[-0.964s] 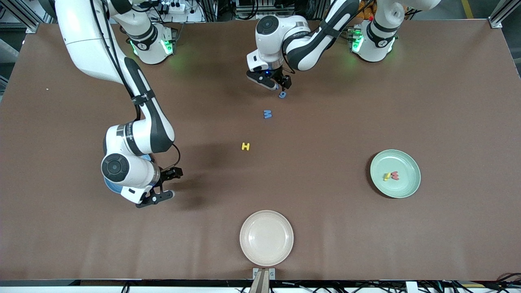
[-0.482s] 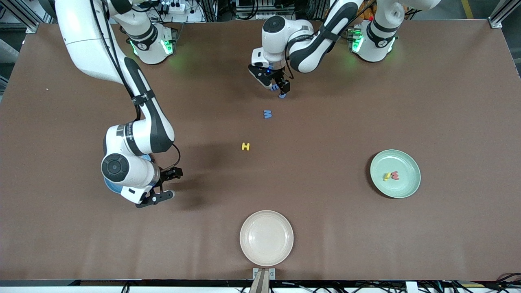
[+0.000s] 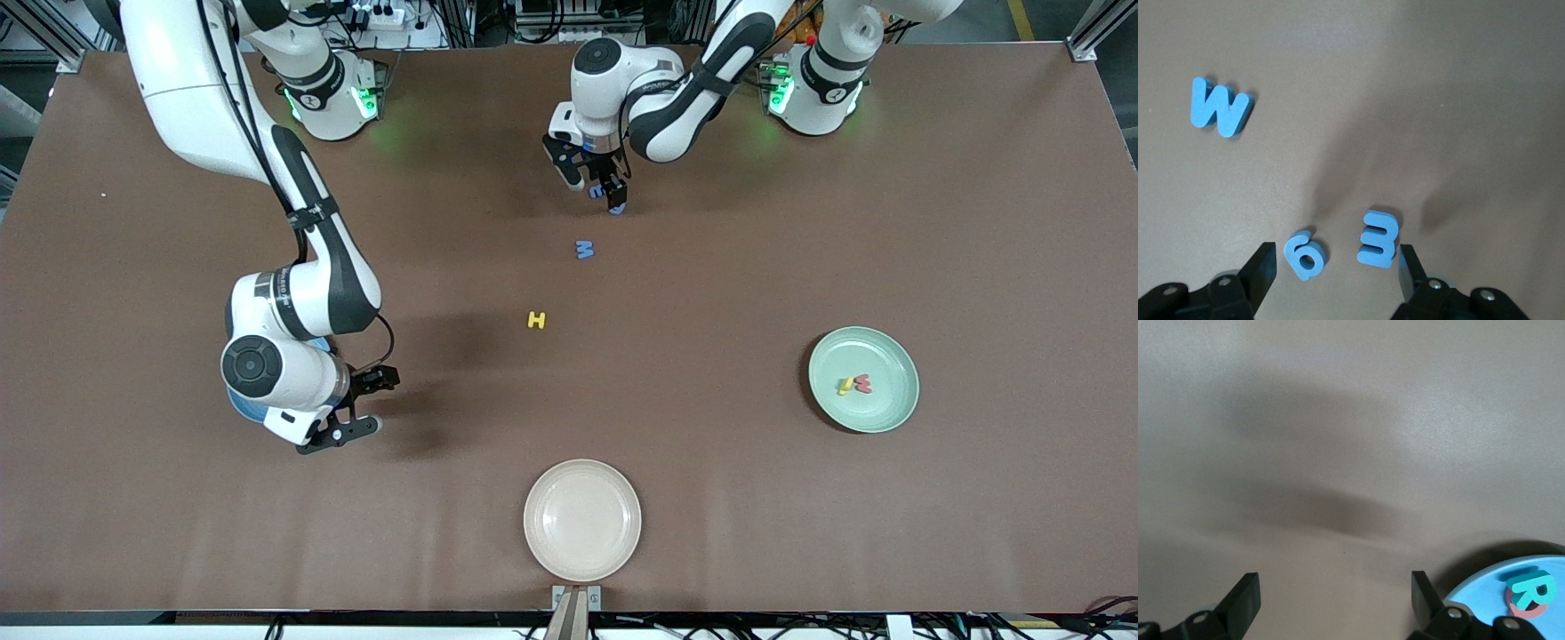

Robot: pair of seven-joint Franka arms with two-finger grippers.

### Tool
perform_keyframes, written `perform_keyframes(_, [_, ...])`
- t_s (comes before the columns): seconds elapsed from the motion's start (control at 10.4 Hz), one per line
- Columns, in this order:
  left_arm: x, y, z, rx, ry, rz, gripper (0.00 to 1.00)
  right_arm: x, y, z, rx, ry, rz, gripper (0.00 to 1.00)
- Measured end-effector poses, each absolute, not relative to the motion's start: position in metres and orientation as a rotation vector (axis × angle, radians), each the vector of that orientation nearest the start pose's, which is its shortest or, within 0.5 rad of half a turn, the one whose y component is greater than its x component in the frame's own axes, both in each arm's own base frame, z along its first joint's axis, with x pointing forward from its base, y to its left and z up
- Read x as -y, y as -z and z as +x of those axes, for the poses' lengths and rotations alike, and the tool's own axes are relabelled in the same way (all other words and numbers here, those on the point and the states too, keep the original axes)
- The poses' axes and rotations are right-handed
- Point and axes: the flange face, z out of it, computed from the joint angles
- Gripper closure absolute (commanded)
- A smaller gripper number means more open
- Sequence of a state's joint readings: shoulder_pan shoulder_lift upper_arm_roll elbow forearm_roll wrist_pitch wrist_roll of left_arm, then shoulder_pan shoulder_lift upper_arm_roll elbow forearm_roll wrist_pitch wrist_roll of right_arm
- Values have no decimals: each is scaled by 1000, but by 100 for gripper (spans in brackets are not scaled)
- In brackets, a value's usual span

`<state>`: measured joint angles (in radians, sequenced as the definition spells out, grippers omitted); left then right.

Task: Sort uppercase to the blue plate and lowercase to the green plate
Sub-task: 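Grasp the blue lowercase m with the left gripper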

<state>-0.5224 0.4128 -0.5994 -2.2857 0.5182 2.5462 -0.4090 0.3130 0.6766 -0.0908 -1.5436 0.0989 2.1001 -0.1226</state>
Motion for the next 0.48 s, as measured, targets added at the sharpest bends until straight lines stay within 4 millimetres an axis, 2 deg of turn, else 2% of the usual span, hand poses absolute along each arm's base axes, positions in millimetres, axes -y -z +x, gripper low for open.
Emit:
perform_keyframes(0.1, [478, -194, 210, -1665, 8, -2598, 25, -166, -246, 673, 476, -184, -3081, 0])
perform_keyframes(0.48, [485, -186, 204, -1756, 22, -2581, 29, -166, -246, 673, 476, -184, -3081, 0])
